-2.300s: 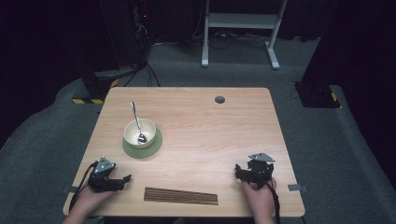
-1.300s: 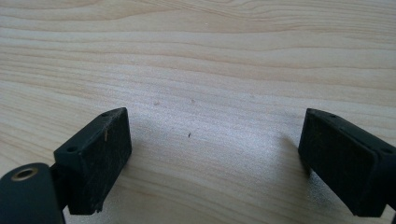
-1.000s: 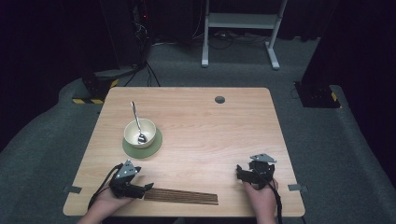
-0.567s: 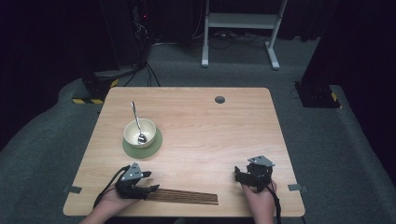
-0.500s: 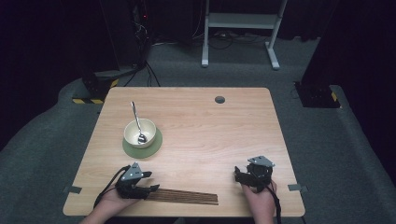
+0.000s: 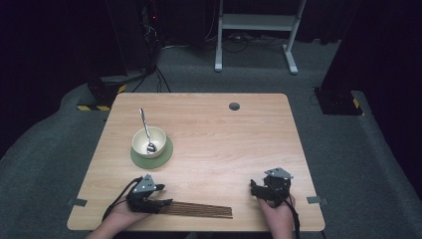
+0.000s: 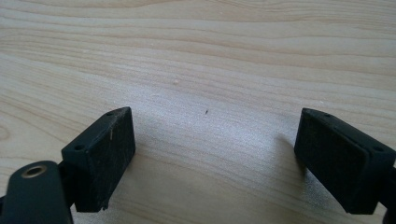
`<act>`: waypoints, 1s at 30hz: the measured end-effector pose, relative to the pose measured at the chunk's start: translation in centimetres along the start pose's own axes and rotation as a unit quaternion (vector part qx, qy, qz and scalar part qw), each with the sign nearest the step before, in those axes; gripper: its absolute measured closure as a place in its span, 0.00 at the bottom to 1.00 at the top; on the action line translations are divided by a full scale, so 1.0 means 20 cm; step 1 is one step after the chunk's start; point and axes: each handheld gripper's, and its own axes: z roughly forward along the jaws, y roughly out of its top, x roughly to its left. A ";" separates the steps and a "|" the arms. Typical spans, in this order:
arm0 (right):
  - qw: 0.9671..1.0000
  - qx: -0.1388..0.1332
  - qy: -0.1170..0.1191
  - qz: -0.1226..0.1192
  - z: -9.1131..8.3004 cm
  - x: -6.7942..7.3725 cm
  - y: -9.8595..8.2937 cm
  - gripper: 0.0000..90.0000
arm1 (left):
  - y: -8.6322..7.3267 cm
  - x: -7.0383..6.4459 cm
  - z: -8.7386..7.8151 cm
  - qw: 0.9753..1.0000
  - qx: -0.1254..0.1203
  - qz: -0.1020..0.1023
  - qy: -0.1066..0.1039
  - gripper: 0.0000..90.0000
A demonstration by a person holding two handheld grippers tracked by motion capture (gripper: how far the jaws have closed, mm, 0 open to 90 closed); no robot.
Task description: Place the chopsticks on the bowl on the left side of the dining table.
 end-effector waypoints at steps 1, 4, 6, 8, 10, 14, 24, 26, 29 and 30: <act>1.000 0.000 0.001 -0.002 0.00 0.00 0.00 0.13 | 0.00 0.00 0.00 1.000 0.001 0.001 0.001 0.40; 1.000 0.001 0.003 -0.002 0.00 0.00 0.00 0.13 | 0.00 0.00 0.00 1.000 0.001 0.000 0.004 0.40; 1.000 0.000 0.004 -0.004 0.00 0.00 0.00 0.13 | 0.00 0.00 0.00 1.000 0.001 -0.001 0.009 0.40; 1.000 0.000 0.004 -0.004 0.00 0.00 0.00 0.13 | -0.01 0.01 0.00 1.000 0.001 -0.004 0.014 0.41; 1.000 0.001 0.004 -0.004 0.00 0.00 0.00 0.13 | -0.01 0.02 0.00 1.000 0.002 -0.007 0.021 0.41; 1.000 0.001 0.005 -0.004 0.00 0.00 0.00 0.13 | -0.01 0.02 0.00 0.999 0.002 -0.006 0.033 0.42; 1.000 0.001 0.008 -0.007 0.00 0.00 0.00 0.13 | 0.00 0.00 0.01 0.999 0.006 0.009 0.030 0.47; 1.000 0.001 0.008 -0.007 0.00 0.00 0.00 0.13 | 0.00 0.01 0.01 0.999 0.005 0.007 0.035 0.52; 1.000 0.001 0.008 -0.007 0.00 0.00 0.00 0.13 | -0.01 0.01 0.01 0.999 0.004 0.003 0.039 0.60; 1.000 0.001 0.008 -0.007 0.00 0.00 0.00 0.13 | -0.01 0.02 0.00 0.999 0.004 0.004 0.041 0.60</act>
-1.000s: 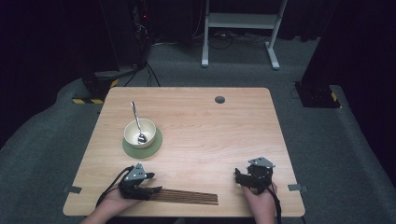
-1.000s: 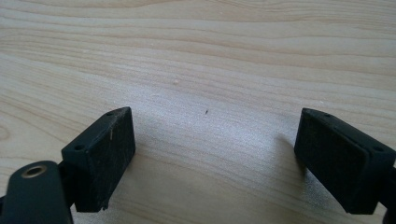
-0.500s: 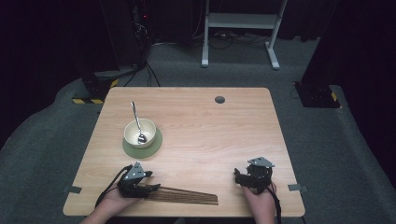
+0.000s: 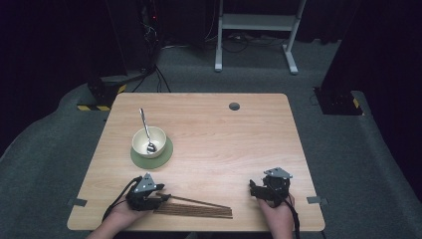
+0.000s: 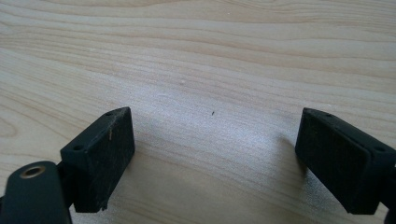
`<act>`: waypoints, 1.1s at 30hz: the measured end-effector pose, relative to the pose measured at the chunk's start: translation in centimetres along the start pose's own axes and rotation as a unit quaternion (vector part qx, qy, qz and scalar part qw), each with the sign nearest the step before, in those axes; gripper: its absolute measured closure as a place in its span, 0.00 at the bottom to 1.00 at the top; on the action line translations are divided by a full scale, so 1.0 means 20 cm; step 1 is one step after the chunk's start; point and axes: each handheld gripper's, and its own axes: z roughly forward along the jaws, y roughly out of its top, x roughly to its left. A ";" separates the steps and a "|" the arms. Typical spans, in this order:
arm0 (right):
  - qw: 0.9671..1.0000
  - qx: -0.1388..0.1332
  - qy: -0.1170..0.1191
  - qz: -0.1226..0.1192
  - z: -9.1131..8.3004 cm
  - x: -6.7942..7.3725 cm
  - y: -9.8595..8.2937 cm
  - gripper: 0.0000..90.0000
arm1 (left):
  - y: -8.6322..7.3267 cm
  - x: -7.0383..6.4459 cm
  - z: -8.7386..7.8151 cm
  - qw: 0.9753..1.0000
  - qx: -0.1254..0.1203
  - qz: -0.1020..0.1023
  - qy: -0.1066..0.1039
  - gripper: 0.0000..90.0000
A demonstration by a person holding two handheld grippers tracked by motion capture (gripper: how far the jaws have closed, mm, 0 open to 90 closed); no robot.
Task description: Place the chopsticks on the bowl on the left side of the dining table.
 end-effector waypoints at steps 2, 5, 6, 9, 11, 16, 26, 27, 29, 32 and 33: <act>1.000 0.000 0.000 0.000 0.00 0.00 0.00 0.13 | 0.00 0.01 0.00 1.000 0.000 0.000 0.004 0.66; 1.000 0.000 0.000 0.000 0.00 0.00 0.00 0.13 | -0.01 0.02 -0.01 1.000 -0.004 0.000 0.005 0.70; 1.000 0.000 0.000 0.000 0.00 0.00 0.00 0.13 | -0.02 0.02 -0.01 1.000 -0.006 0.003 0.003 0.71; 1.000 0.000 0.000 0.000 0.00 0.00 0.00 0.13 | -0.03 0.03 -0.02 1.000 -0.010 0.005 0.001 0.78; 1.000 0.000 0.000 0.000 0.00 0.00 0.00 0.13 | -0.03 0.04 -0.02 1.000 -0.012 0.005 0.001 0.79; 1.000 0.000 0.000 0.000 0.00 0.00 0.00 0.13 | -0.04 0.04 -0.03 1.000 -0.012 0.006 -0.001 0.85; 1.000 0.000 0.001 0.000 0.00 0.00 0.00 0.13 | -0.03 0.03 -0.01 1.000 -0.017 -0.003 -0.005 0.77; 1.000 0.000 0.001 0.000 0.00 0.00 0.00 0.13 | -0.03 0.03 0.00 1.000 -0.020 0.001 -0.001 0.73; 1.000 0.000 0.001 -0.001 0.00 0.00 0.00 0.13 | 0.00 0.02 0.03 1.000 -0.024 0.003 0.002 0.64; 1.000 0.000 0.001 -0.001 0.00 0.00 0.00 0.13 | 0.00 0.01 0.04 1.000 -0.027 0.003 0.000 0.69; 1.000 0.000 0.001 -0.001 0.00 0.00 0.00 0.13 | 0.00 0.01 0.04 1.000 -0.028 0.005 -0.002 0.72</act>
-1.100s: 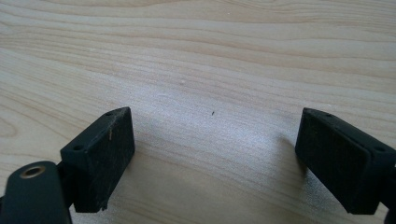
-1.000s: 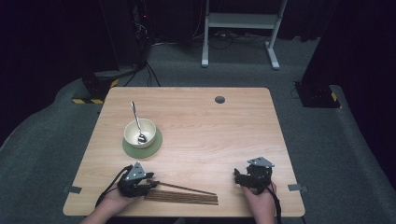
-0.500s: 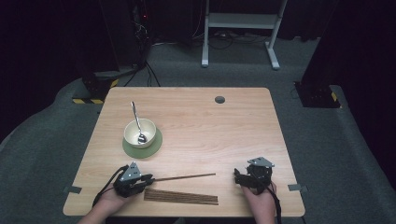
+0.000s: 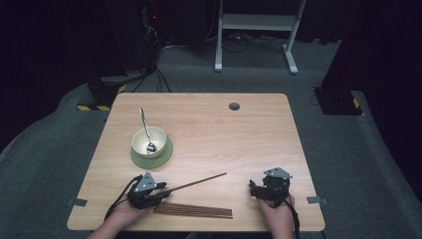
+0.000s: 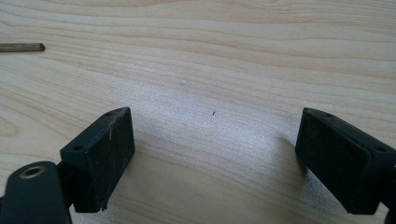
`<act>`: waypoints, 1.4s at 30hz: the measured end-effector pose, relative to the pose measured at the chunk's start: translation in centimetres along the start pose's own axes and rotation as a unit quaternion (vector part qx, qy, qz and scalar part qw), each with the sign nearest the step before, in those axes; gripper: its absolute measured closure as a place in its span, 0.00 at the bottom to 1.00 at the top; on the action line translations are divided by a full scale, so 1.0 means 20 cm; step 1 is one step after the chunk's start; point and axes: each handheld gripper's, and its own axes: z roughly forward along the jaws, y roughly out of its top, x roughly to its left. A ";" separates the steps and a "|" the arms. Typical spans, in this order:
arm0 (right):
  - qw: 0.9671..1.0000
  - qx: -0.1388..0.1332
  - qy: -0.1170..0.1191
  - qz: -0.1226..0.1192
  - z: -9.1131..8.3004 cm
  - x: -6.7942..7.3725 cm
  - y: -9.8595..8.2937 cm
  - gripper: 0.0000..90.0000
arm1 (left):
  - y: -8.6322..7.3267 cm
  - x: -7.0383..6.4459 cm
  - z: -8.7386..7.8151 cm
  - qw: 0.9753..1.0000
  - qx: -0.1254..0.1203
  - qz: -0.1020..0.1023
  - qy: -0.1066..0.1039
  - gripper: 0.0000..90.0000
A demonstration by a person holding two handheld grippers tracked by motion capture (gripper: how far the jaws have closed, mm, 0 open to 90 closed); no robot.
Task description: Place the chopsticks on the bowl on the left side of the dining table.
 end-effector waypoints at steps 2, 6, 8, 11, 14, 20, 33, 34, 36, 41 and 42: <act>1.000 0.000 0.000 0.000 0.00 0.00 0.00 0.13 | 0.00 0.00 0.00 1.000 -0.003 0.002 -0.001 0.80; 1.000 0.000 0.000 0.000 0.00 0.00 0.00 0.13 | -0.01 -0.02 0.00 1.000 -0.007 0.017 -0.006 0.90; 1.000 0.000 0.000 0.000 0.00 0.00 0.00 0.13 | -0.01 -0.02 0.00 1.000 -0.007 0.014 -0.010 0.92; 1.000 0.000 0.000 0.000 0.00 0.00 0.00 0.13 | -0.01 -0.02 0.00 1.000 -0.006 0.016 -0.008 0.93; 1.000 0.001 0.001 0.000 0.00 0.00 0.00 0.13 | -0.01 -0.01 -0.01 1.000 -0.006 0.017 -0.003 0.93; 1.000 0.000 0.002 -0.002 0.00 0.00 0.00 0.13 | 0.00 0.03 -0.07 0.999 -0.038 -0.009 0.000 0.93; 1.000 0.000 0.005 -0.005 0.00 0.01 0.00 0.13 | 0.03 0.06 -0.20 0.994 -0.103 -0.029 0.010 0.93; 1.000 0.000 0.005 -0.005 0.00 0.01 0.00 0.13 | 0.03 0.06 -0.20 0.994 -0.108 -0.031 0.012 0.93; 1.000 0.000 0.005 -0.005 0.00 0.01 0.00 0.13 | 0.03 0.07 -0.22 0.993 -0.116 -0.033 0.013 0.93; 1.000 0.000 0.005 -0.005 0.00 0.01 0.00 0.13 | 0.04 0.09 -0.26 0.989 -0.138 -0.041 0.019 0.93; 1.000 0.000 0.005 -0.005 0.00 0.01 0.00 0.13 | 0.05 0.09 -0.28 0.988 -0.144 -0.042 0.021 0.93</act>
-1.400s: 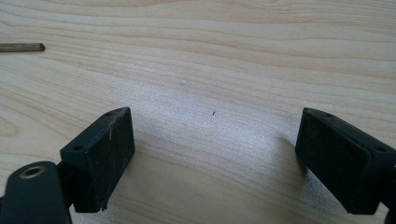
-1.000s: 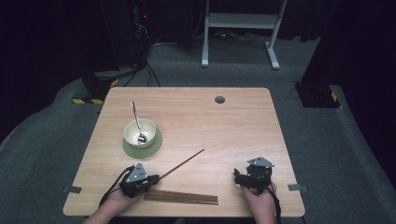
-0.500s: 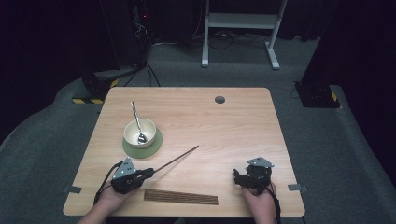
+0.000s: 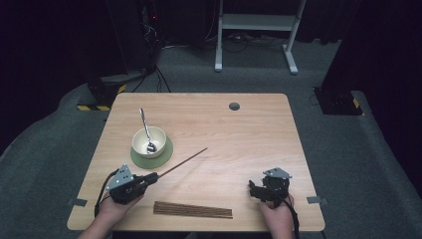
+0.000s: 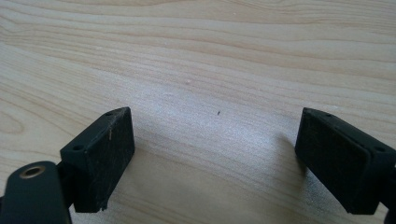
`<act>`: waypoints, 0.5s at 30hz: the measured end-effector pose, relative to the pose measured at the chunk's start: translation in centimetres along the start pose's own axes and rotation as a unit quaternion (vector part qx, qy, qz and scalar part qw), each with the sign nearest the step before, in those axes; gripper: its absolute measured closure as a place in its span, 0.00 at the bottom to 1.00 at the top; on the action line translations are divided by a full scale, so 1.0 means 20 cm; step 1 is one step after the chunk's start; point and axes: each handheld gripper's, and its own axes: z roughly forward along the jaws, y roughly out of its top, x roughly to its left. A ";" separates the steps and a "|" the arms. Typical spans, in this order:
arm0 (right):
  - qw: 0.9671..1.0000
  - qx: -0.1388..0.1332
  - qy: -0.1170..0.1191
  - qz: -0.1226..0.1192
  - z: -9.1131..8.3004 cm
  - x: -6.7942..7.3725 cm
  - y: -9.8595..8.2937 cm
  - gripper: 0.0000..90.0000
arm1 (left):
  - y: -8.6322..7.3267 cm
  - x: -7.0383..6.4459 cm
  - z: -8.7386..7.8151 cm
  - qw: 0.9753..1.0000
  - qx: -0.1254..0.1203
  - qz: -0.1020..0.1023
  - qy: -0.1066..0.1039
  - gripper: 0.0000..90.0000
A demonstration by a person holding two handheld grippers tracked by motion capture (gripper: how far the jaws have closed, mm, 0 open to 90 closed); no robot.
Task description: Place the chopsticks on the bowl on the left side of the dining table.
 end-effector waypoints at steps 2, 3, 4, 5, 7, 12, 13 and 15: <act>1.000 0.000 0.000 0.000 0.00 0.00 0.00 0.13 | 0.00 0.00 -0.01 1.000 -0.003 -0.002 0.001 0.93; 1.000 0.000 0.000 0.000 0.00 0.00 0.00 0.13 | 0.01 0.01 -0.01 1.000 -0.007 -0.004 0.002 0.93; 1.000 0.000 0.000 0.000 0.00 0.00 0.00 0.13 | 0.01 0.01 -0.02 1.000 -0.010 -0.005 0.005 0.93; 1.000 0.000 0.000 0.000 0.00 0.00 0.00 0.13 | 0.01 0.01 -0.03 1.000 -0.014 -0.008 0.007 0.93; 1.000 0.000 0.000 0.000 0.00 0.00 0.00 0.13 | 0.02 0.02 -0.05 1.000 -0.024 -0.012 0.011 0.93; 1.000 0.000 0.000 0.000 0.00 0.00 0.00 0.13 | 0.04 0.04 -0.08 0.999 -0.038 -0.016 0.020 0.93; 1.000 0.000 0.000 0.000 0.00 0.00 0.00 0.13 | 0.04 0.04 -0.08 0.999 -0.038 -0.016 0.020 0.93; 1.000 0.000 0.000 0.000 0.00 0.00 0.00 0.13 | 0.04 0.06 -0.09 0.998 -0.044 -0.018 0.028 0.93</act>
